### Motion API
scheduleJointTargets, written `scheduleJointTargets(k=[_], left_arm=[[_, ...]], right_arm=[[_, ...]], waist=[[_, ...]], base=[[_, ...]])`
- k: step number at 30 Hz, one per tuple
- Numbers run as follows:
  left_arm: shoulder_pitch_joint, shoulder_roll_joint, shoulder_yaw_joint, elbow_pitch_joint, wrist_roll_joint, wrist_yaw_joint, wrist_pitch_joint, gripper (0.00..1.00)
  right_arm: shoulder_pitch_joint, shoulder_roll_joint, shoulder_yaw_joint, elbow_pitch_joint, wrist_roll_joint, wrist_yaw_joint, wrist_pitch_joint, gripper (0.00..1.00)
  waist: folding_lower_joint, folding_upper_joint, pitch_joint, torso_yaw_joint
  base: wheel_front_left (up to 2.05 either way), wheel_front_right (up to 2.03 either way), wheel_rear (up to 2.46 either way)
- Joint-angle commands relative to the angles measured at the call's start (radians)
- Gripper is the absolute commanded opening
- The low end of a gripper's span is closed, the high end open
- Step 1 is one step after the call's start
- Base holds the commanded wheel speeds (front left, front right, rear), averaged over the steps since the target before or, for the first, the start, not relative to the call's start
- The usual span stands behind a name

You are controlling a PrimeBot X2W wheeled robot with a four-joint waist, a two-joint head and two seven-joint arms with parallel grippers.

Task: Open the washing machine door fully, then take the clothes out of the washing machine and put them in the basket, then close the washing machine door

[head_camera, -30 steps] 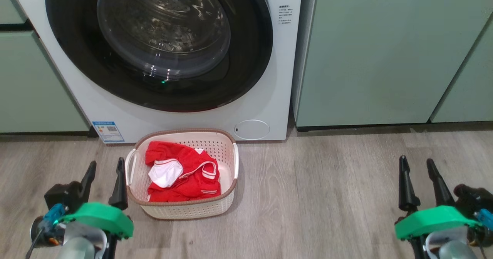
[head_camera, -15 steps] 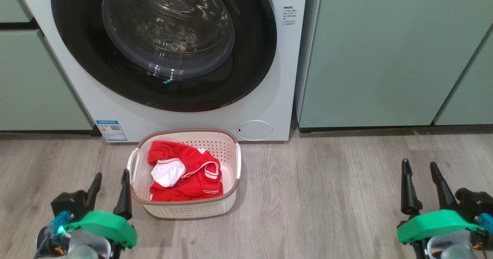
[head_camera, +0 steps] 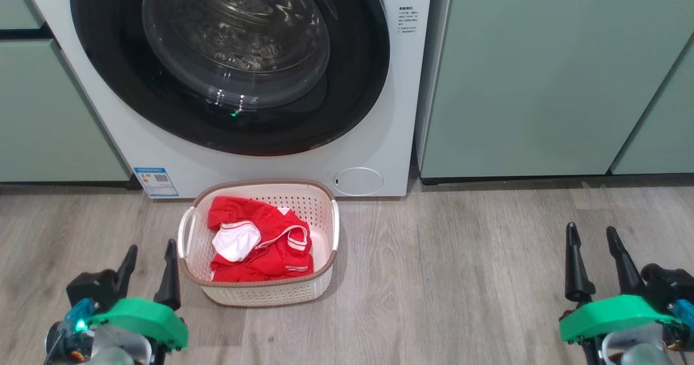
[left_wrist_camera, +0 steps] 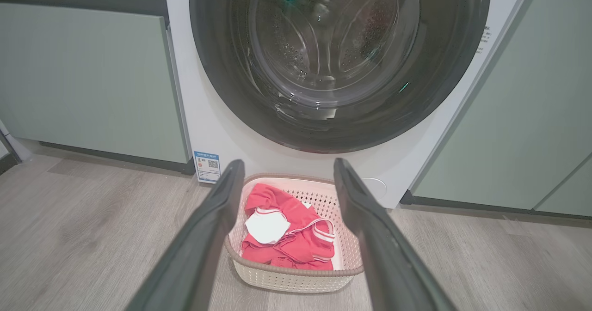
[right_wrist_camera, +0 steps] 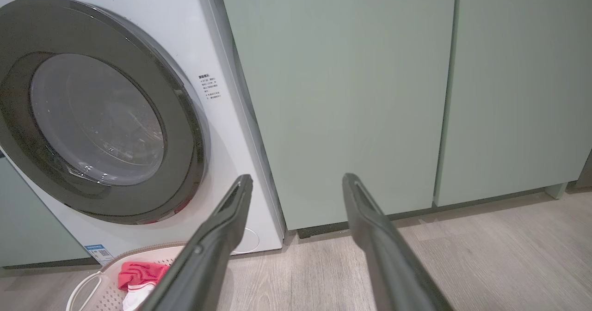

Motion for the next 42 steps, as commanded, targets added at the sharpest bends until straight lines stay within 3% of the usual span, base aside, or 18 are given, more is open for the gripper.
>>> scheduleJointTargets(k=[1,16,17,22,42], left_arm=[[-0.055,0.023,0.038,-0.027,0.006,0.001,-0.007,1.0],[-0.06,0.024,0.038,-0.023,0.003,0.001,-0.007,1.0],[-0.003,0.0,0.009,0.002,0.0,0.0,0.0,0.0],[0.035,-0.021,0.008,0.05,-0.008,0.0,0.005,0.0],[0.033,-0.029,0.008,-0.008,-0.211,0.0,0.061,0.0]], right_arm=[[-0.019,-0.01,0.021,-0.038,-0.008,-0.001,-0.005,1.0],[-0.019,-0.005,0.022,-0.034,-0.006,-0.001,-0.005,1.0],[0.0,0.0,0.0,0.0,-0.001,0.0,0.0,0.0],[0.021,0.006,0.0,0.063,0.007,0.0,0.005,0.0],[0.013,0.008,-0.011,0.034,0.211,0.0,0.06,0.0]], waist=[[0.0,0.0,0.001,0.0],[0.0,0.0,0.009,-0.003],[0.0,0.0,0.009,-0.003],[0.0,0.0,0.01,-0.003],[0.0,0.0,0.021,0.009]], base=[[0.0,0.0,0.0],[0.0,0.0,0.0],[0.0,0.0,0.0],[0.0,0.0,0.0],[0.0,0.0,0.0]])
